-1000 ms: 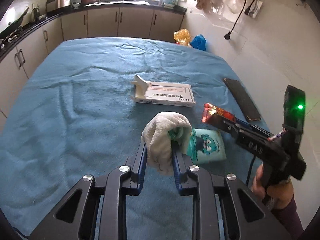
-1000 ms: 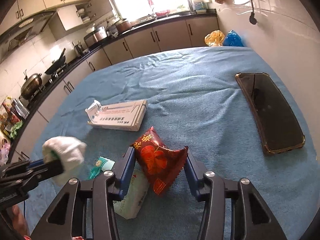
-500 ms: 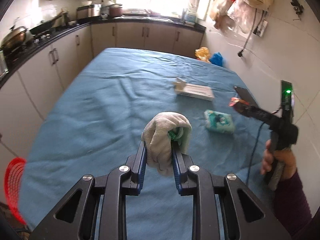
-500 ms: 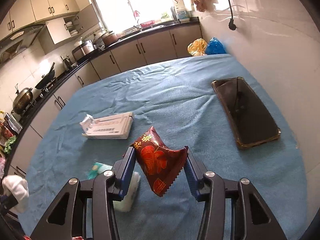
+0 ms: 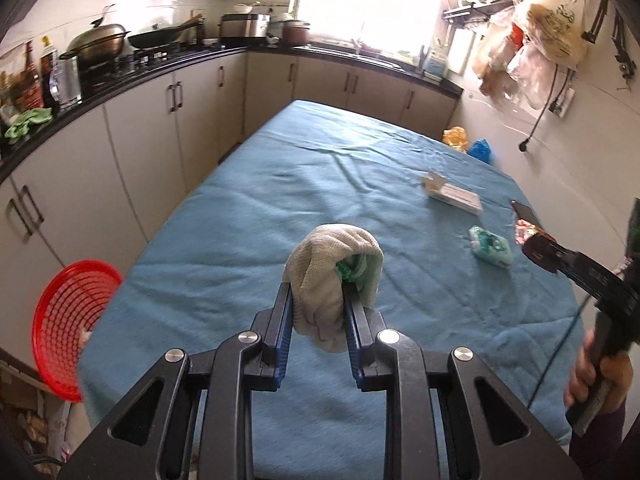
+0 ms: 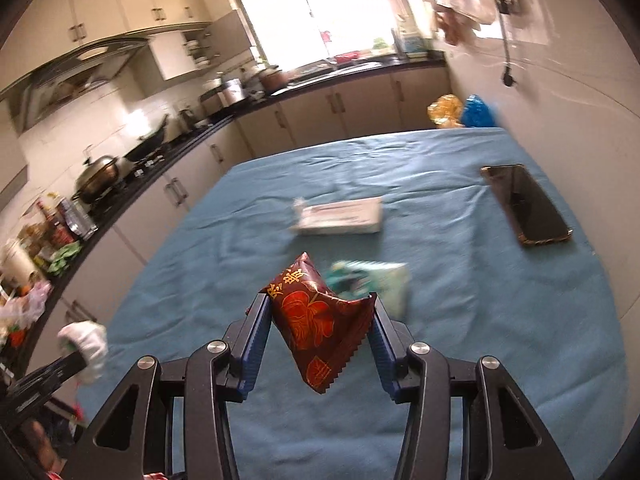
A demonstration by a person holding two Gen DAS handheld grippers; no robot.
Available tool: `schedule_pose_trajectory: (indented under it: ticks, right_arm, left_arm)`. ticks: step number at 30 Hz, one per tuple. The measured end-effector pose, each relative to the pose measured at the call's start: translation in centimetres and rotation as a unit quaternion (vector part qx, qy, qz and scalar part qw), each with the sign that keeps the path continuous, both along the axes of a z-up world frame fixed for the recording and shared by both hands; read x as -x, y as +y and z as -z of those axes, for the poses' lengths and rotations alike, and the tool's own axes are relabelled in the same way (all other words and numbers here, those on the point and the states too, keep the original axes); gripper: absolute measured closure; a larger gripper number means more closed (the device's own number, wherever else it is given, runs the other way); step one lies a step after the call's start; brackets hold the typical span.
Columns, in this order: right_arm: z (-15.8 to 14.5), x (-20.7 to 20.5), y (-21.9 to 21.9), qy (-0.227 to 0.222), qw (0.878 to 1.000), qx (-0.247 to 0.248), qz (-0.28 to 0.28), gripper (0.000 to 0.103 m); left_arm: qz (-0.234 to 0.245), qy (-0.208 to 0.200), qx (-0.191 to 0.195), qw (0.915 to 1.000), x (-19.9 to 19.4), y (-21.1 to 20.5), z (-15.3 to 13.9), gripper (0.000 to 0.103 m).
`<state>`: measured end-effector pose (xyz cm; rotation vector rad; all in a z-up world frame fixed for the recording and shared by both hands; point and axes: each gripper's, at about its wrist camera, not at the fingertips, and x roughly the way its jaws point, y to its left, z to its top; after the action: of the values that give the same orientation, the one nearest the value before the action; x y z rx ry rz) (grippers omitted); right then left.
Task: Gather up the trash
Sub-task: 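Carry the towel and red snack packet over to the red basket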
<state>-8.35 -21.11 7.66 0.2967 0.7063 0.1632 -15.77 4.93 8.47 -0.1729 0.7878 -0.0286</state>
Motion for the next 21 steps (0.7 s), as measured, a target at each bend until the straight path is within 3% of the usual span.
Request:
schedule_pose_trajectory:
  ticks: [10,21]
  right_arm:
    - [0.5,3.5,7.1,-0.017,0.998,0.006,-0.055,0.051]
    - [1.0,4.8,11.9,-0.019,0.995,0.003,-0.096,0.051]
  left_arm:
    - [-0.028,0.000,0.014,0.9995,1.9,4.0,1.1,0.080]
    - [-0.051,-0.009,0.017,0.9985,3.0,6.3,0.9,0.080]
